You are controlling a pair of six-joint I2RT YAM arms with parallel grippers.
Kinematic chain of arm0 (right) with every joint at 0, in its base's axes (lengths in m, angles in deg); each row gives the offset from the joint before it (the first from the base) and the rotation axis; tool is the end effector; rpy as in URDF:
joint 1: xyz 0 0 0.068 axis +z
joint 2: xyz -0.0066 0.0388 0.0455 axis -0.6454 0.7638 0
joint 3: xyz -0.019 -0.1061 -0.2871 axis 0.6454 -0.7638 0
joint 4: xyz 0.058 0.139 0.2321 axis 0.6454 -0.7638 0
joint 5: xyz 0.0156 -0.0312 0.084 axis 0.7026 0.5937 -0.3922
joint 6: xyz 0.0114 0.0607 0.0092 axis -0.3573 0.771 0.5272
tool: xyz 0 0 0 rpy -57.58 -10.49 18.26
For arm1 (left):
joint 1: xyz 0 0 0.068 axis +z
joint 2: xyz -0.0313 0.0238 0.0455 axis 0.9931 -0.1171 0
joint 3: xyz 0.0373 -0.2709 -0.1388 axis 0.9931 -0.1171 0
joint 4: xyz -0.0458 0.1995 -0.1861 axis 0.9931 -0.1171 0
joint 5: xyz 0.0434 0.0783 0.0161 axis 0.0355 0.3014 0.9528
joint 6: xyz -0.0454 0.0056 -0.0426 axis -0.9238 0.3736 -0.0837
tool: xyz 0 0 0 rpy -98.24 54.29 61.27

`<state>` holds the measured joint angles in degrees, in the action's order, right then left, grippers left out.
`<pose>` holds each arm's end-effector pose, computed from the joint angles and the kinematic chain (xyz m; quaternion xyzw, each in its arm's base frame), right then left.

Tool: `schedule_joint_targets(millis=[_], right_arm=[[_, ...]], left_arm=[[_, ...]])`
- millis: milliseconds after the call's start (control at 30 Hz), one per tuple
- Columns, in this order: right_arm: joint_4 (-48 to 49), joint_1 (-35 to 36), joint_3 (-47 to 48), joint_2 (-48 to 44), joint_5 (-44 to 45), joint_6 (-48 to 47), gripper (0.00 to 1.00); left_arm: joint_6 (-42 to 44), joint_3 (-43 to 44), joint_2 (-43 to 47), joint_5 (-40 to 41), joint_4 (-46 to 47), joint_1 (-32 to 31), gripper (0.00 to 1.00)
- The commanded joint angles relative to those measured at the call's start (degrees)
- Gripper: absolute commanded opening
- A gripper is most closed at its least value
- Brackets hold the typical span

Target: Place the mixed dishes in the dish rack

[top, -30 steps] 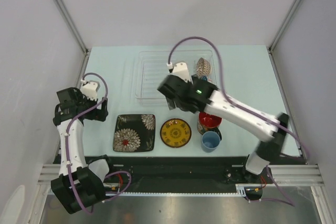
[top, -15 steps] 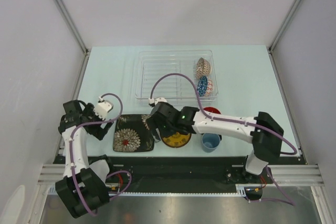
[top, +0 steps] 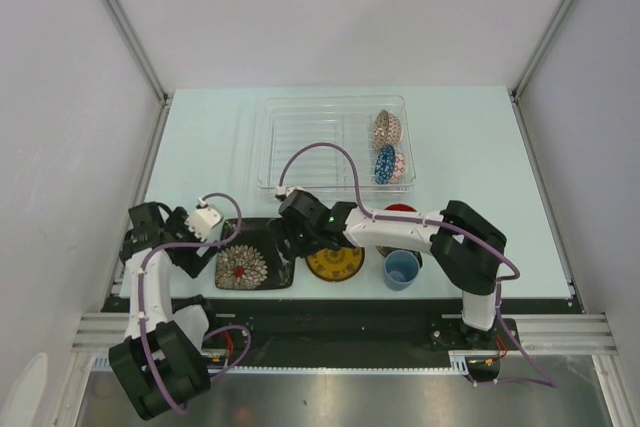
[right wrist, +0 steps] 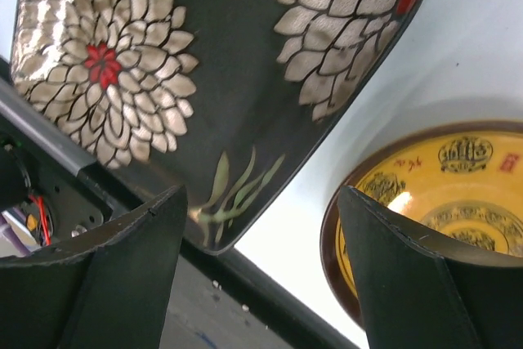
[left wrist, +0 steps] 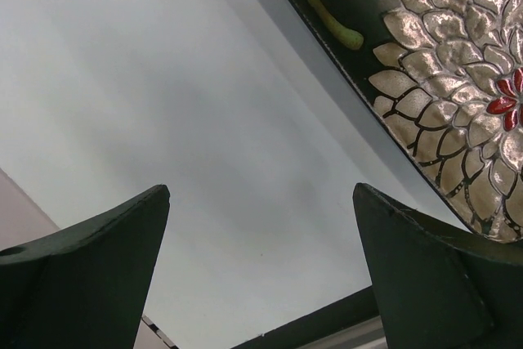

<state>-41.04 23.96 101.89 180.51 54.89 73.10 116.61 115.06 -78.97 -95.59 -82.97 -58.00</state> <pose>0.1887 0.3899 0.2175 -0.2530 0.9132 0.2407 0.2098 0.1425 0.0479 0.2031 0.3578 0.8898 0.0223 0.2824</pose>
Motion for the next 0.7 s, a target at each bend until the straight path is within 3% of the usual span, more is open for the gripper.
schedule_joint_targets(millis=[0, 667], right_arm=[[4.84, -1.23, 0.87, 1.83, -2.23, 1.75, 0.79], [9.94, -1.5, 3.94, 8.95, -8.12, 4.03, 0.8]], left_arm=[[3.24, -1.19, 0.07, -1.6, 2.92, 0.39, 1.0], [2.37, -2.86, -2.03, -2.12, 6.17, 0.47, 1.0]])
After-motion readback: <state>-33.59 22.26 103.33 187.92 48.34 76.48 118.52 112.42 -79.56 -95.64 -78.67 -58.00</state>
